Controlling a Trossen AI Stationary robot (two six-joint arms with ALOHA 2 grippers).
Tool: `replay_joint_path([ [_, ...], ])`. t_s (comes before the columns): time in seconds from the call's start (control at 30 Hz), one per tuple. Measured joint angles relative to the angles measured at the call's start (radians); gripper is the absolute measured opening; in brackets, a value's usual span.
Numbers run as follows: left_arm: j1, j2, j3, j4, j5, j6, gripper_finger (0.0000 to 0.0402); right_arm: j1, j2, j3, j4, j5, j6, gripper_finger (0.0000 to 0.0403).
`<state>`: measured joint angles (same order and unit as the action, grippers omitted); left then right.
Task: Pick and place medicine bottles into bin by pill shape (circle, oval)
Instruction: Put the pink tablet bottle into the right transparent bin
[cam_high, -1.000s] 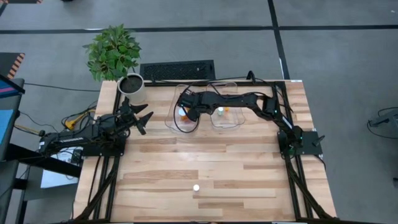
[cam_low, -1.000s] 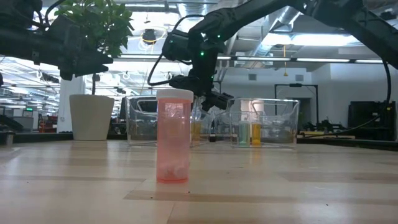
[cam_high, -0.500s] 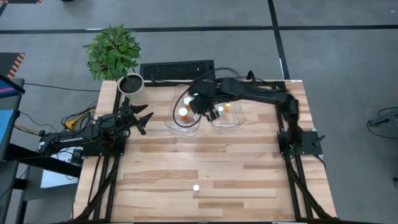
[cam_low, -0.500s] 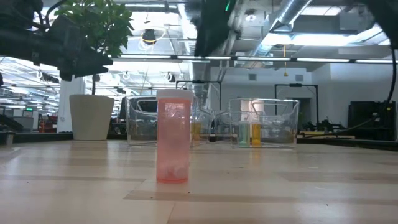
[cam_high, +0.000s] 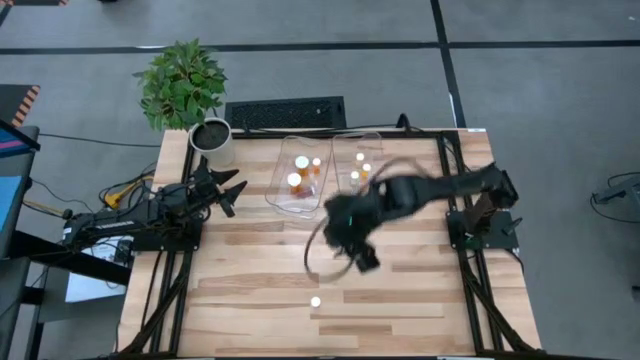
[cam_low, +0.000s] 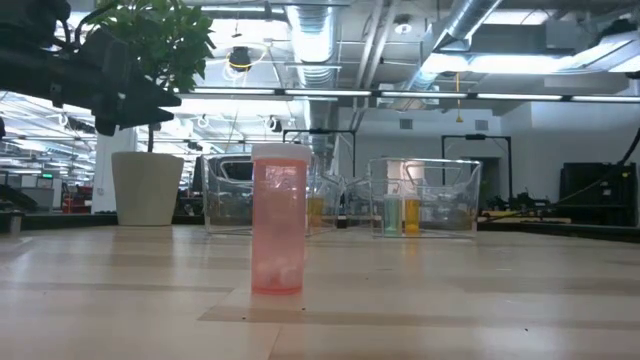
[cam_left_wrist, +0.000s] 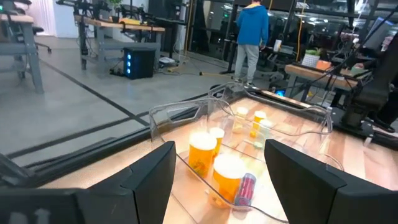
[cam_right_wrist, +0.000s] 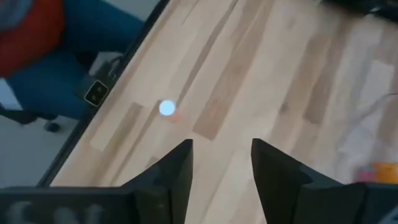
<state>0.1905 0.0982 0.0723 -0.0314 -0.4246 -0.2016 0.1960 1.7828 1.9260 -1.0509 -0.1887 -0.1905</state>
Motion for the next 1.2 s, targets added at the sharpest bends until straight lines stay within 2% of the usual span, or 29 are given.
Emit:
replay_joint_path([
  [0.1, 0.000, 0.000, 0.000, -0.008, 0.002, -0.026, 0.0240, 0.098, 0.008, -0.102, 0.076, 0.072, 0.066, 0.0166],
  [0.23, 0.000, 0.000, 0.000, -0.010, 0.027, -0.031, 0.0240, 0.185, 0.005, -0.288, 0.361, 0.118, 0.140, 0.0168],
  [0.4, 0.000, 0.000, 0.000, -0.023, 0.028, -0.061, 0.0240, 0.243, 0.024, -0.433, 0.661, 0.218, 0.160, 0.0176],
  [0.53, 0.000, 0.000, 0.000, -0.045, 0.029, -0.091, 0.0240, 0.266, 0.096, -0.494, 0.792, 0.241, 0.141, 0.0199],
  [0.7, 0.000, 0.000, 0.000, -0.071, 0.029, -0.117, 0.0240, 0.260, 0.203, -0.492, 0.883, 0.235, 0.134, 0.0243],
  [0.8, 0.000, 0.000, 0.000, -0.077, 0.029, -0.118, 0.0240, 0.245, 0.258, -0.491, 0.909, 0.176, 0.145, 0.0260],
  [0.93, 0.000, 0.000, 0.000, -0.086, 0.028, -0.128, 0.0240, 0.224, 0.267, -0.486, 0.912, 0.113, 0.181, 0.0265],
  [1.2, 0.000, 0.000, 0.000, -0.094, 0.027, -0.128, 0.0240, 0.213, 0.264, -0.485, 0.858, 0.109, 0.183, 0.0265],
])
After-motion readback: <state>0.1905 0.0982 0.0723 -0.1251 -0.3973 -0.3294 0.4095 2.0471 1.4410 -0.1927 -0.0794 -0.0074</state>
